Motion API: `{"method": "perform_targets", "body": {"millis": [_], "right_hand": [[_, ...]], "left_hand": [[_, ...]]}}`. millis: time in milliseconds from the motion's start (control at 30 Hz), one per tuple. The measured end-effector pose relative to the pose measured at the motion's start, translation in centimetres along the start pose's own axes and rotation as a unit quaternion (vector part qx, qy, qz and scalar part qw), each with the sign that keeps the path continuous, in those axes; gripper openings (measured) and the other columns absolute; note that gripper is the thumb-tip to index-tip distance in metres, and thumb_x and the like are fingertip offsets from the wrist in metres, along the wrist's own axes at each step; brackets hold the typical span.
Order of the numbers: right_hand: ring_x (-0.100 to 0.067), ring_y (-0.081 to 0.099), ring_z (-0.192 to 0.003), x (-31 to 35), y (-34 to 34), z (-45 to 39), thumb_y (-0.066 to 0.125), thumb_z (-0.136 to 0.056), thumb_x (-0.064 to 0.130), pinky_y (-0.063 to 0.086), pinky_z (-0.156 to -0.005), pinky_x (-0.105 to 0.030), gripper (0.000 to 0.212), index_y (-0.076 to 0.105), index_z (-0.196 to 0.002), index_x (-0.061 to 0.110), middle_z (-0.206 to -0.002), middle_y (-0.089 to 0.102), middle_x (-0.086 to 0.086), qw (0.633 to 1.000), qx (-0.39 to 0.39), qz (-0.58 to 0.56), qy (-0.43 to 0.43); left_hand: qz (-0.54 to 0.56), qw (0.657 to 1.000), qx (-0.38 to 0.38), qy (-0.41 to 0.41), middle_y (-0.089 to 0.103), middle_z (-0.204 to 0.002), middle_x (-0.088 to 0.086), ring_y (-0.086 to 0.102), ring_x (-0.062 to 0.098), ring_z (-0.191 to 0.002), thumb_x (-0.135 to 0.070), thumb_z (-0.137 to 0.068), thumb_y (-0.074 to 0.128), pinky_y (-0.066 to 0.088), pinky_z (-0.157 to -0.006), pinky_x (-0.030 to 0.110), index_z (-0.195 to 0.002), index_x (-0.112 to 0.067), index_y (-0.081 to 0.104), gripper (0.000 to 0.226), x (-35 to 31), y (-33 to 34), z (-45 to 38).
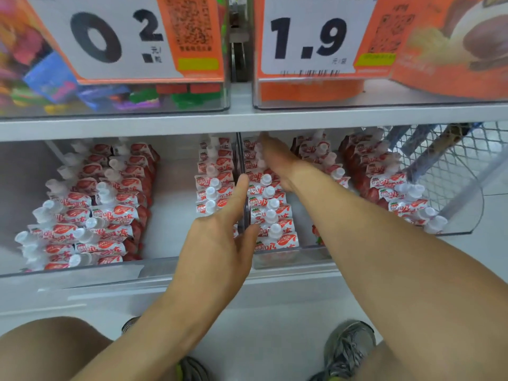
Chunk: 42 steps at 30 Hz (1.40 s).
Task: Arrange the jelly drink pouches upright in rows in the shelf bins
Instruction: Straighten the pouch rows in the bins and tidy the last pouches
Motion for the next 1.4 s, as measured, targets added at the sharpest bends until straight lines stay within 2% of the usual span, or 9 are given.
{"method": "perform_targets", "body": {"millis": [100,167,233,333,567,933,1200,1300,1400], "right_hand": [[-0.018,0.055,-0.075,1.4,-0.7,2.6,0.021,-0.105,0.042,0.036,-0.1,-0.038,0.051,0.052,-0.074,0.017,-0.076,0.058,-0.006,0.999,0.023,0.021,-0.006],[-0.026,0.06,-0.112,1.5,-1.3,4.3,0.022,-0.105,0.044,0.034,-0.108,-0.04,0.058,0.065,-0.112,0.006,-0.117,0.065,-0.018,0.999,0.045,0.031,0.002],[-0.028,0.034,-0.143,1.4,-1.0,5.8,0.019,-0.101,0.058,0.023,-0.116,-0.044,0.066,0.039,-0.148,0.015,-0.155,0.037,-0.012,0.996,0.044,0.064,0.049],[-0.023,0.015,-0.15,1.3,-0.1,7.6,0.013,-0.095,0.071,0.011,-0.119,-0.049,0.073,0.022,-0.155,0.03,-0.164,0.015,-0.001,0.996,0.067,0.001,0.065],[-0.027,0.026,-0.148,1.3,-1.3,9.4,0.034,-0.084,0.081,0.019,-0.117,-0.056,0.079,0.037,-0.148,0.035,-0.158,0.032,0.002,0.989,0.111,0.005,0.1],[-0.033,0.035,-0.142,1.2,-2.2,12.2,0.031,-0.098,0.062,0.038,-0.11,-0.055,0.07,0.027,-0.153,0.018,-0.159,0.028,-0.008,0.977,0.118,0.11,0.137],[-0.028,0.037,-0.14,0.8,-2.8,14.4,0.037,-0.101,0.052,0.033,-0.114,-0.048,0.064,0.033,-0.15,0.011,-0.156,0.035,-0.008,0.983,0.132,0.061,0.109],[-0.015,0.056,-0.114,0.7,-5.8,16.4,0.043,-0.101,0.045,0.043,-0.102,-0.034,0.047,0.054,-0.135,0.015,-0.13,0.06,0.002,0.979,0.043,0.198,-0.037],[-0.004,0.065,-0.086,-0.1,-9.7,19.2,0.055,-0.096,0.026,0.052,-0.082,-0.025,0.02,0.069,-0.11,0.022,-0.096,0.071,0.01,0.947,-0.153,0.216,-0.184]], "left_hand": [[0.0,1.0,0.008,0.004,0.075,-0.085,-0.001,0.069,0.017,-0.068,-0.027,-0.088,0.064,0.044,-0.065,0.027,-0.148,-0.04,0.029,0.071,0.3,0.1,0.1],[-0.002,1.0,0.008,0.003,0.075,-0.084,0.0,0.069,0.016,-0.065,-0.027,-0.088,0.065,0.044,-0.064,0.027,-0.148,-0.039,0.03,0.071,0.3,0.1,0.1],[-0.002,1.0,0.004,0.0,0.075,-0.085,-0.001,0.069,0.016,-0.065,-0.026,-0.088,0.065,0.042,-0.063,0.021,-0.148,-0.038,0.031,0.071,0.3,0.2,0.1],[0.001,1.0,-0.002,-0.005,0.075,-0.085,0.001,0.068,0.016,-0.065,-0.026,-0.088,0.065,0.041,-0.063,0.021,-0.148,-0.038,0.03,0.07,0.2,0.3,0.3],[-0.005,1.0,0.003,-0.022,0.073,-0.083,-0.001,0.069,0.019,-0.073,-0.03,-0.091,0.062,0.041,-0.061,0.024,-0.149,-0.038,0.026,0.069,0.0,0.3,0.3],[-0.025,0.999,-0.017,-0.013,0.073,-0.086,0.009,0.068,0.026,-0.07,-0.027,-0.09,0.062,0.051,-0.064,0.038,-0.149,-0.039,0.024,0.071,0.2,0.9,0.4],[-0.088,0.996,-0.014,-0.005,0.064,-0.067,0.007,0.058,0.03,-0.064,-0.022,-0.092,0.058,0.024,-0.053,0.028,-0.151,-0.033,0.022,0.07,-0.1,1.6,0.4],[-0.054,0.998,0.0,-0.016,0.067,-0.089,0.0,0.063,0.022,-0.077,-0.021,-0.091,0.061,0.033,-0.059,0.022,-0.151,-0.03,0.025,0.07,0.2,1.4,0.5],[-0.065,0.996,-0.059,0.035,0.046,-0.139,0.008,0.051,0.022,-0.122,-0.013,-0.086,0.064,0.037,-0.102,0.022,-0.146,-0.015,0.037,0.065,-1.2,1.2,1.5]]}}
Point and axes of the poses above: each hand's wrist, its own z-axis away from the middle knuckle, its own y-axis out of the palm, x = y × z, the point moved 2 cm from there along -z, towards the middle knuckle
